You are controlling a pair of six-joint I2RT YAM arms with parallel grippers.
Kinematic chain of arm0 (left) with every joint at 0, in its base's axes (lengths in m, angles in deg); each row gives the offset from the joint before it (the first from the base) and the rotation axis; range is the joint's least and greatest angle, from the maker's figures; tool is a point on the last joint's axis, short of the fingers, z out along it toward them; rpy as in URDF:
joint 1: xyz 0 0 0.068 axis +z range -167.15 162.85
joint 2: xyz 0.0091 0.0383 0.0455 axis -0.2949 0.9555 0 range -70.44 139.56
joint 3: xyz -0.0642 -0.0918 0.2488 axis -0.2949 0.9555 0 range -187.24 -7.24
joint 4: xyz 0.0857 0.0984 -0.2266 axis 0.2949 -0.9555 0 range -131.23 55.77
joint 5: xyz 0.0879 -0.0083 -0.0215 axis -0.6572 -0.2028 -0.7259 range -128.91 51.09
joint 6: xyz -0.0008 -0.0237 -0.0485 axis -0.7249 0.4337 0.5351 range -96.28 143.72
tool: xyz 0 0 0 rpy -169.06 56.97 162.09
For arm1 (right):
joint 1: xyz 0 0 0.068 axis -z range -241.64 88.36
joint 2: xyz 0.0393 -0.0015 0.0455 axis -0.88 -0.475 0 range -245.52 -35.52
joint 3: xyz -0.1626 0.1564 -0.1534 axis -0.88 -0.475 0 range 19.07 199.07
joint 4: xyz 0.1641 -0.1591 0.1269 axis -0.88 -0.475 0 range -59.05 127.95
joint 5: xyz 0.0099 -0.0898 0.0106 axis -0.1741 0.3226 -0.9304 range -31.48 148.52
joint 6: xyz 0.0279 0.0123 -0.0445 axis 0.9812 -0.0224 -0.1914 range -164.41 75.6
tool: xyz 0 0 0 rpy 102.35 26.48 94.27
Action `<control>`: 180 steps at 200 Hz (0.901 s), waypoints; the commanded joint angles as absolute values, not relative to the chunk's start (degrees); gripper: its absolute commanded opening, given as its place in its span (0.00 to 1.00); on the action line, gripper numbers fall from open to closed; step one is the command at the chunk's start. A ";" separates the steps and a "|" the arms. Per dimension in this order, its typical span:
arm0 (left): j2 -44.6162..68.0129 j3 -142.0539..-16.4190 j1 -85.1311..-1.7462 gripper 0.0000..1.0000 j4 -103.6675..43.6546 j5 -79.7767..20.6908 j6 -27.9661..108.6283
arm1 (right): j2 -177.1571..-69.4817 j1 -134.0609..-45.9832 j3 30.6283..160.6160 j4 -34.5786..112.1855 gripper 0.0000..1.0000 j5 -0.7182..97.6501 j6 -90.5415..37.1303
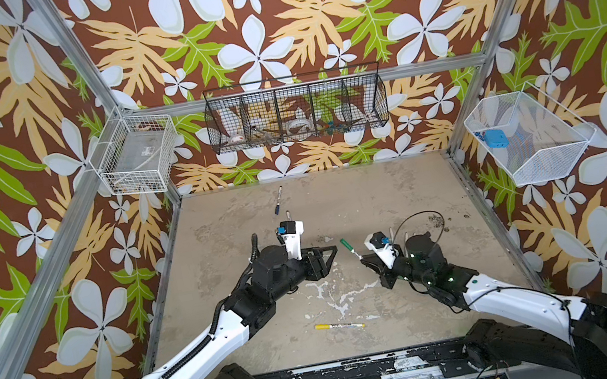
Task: Open the pen caps
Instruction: 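Lift the dark-green-capped marker upright with the right gripper while the left approaches its cap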
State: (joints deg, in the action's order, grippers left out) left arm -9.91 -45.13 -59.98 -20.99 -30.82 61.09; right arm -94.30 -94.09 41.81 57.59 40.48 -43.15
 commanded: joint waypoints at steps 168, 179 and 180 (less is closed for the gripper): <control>-4.76 -20.60 -62.42 0.67 35.00 -25.43 44.74 | -93.41 -96.77 36.16 76.54 0.00 26.70 -39.61; -5.50 -20.32 -62.41 0.68 34.01 -25.49 44.80 | -93.83 -97.13 36.53 76.06 0.00 26.62 -39.97; -5.59 -20.33 -62.41 0.68 33.90 -25.52 44.76 | -93.85 -97.14 36.55 76.04 0.00 26.62 -39.95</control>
State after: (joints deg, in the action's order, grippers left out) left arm -4.58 -20.71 -62.47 30.77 -24.91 45.75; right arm -93.12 -96.47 35.71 76.13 27.03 -38.38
